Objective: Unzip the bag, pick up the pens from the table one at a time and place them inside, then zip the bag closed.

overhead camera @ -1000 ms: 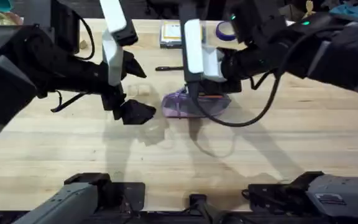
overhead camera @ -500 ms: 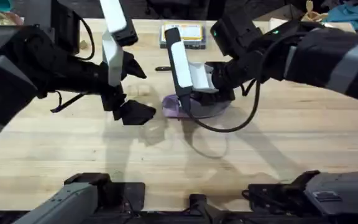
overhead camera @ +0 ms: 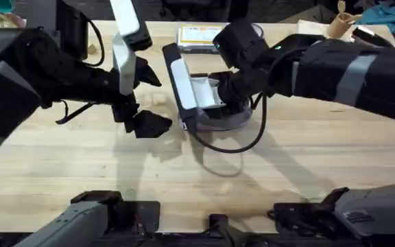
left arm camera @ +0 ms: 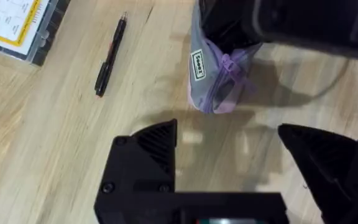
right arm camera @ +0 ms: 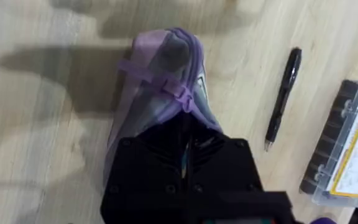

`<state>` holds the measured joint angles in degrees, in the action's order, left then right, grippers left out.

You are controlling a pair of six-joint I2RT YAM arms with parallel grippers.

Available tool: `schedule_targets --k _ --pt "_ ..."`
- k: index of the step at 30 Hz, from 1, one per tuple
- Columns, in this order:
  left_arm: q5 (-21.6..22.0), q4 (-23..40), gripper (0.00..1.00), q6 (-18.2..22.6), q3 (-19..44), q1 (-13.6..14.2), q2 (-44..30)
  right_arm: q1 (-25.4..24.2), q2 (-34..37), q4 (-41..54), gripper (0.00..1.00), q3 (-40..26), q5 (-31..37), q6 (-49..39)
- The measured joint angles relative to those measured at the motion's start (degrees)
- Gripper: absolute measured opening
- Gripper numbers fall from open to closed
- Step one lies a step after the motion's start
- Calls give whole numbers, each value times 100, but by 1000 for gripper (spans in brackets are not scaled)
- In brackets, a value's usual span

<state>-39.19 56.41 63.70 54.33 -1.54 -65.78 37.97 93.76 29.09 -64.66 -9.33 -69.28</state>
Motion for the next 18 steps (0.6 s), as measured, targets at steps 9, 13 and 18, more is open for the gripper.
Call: schedule_targets --k 9,13,18 --pt "1 -1 993 2 0 0 0 82 39 -32 821 0 148 24" --pt "1 -1 994 2 0 0 0 130 39 -99 998 -13 213 72" --pt "1 1 994 0 0 0 0 152 37 -81 998 -13 351 796"
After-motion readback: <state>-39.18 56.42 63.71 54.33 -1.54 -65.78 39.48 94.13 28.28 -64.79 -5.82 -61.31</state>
